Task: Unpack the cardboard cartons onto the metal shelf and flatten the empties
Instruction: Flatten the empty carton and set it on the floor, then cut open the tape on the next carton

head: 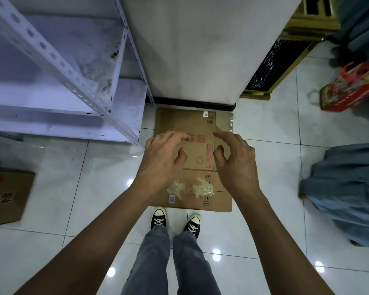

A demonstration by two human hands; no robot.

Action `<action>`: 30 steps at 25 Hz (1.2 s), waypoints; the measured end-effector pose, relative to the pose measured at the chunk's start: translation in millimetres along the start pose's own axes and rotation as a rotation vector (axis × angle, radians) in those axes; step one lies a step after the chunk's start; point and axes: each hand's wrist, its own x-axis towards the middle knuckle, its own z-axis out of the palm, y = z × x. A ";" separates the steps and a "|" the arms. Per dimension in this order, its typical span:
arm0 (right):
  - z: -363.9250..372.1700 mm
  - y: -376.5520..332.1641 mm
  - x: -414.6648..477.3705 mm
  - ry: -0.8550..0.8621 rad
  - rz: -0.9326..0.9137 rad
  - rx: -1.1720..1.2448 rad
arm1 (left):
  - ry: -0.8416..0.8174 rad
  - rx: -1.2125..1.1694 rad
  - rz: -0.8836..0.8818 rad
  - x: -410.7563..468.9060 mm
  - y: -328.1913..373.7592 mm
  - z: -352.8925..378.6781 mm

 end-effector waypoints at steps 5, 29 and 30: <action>-46.8 -44.9 -30.2 0.011 -0.026 0.039 | 0.079 -0.084 -0.045 -41.5 32.0 -50.5; 36.8 -333.4 -113.3 -0.256 -0.556 0.240 | 0.538 -0.176 -0.372 -246.3 -94.4 -259.4; 46.3 -347.8 -120.9 -0.283 -0.579 0.252 | 0.564 -0.178 -0.388 -258.2 -105.4 -267.3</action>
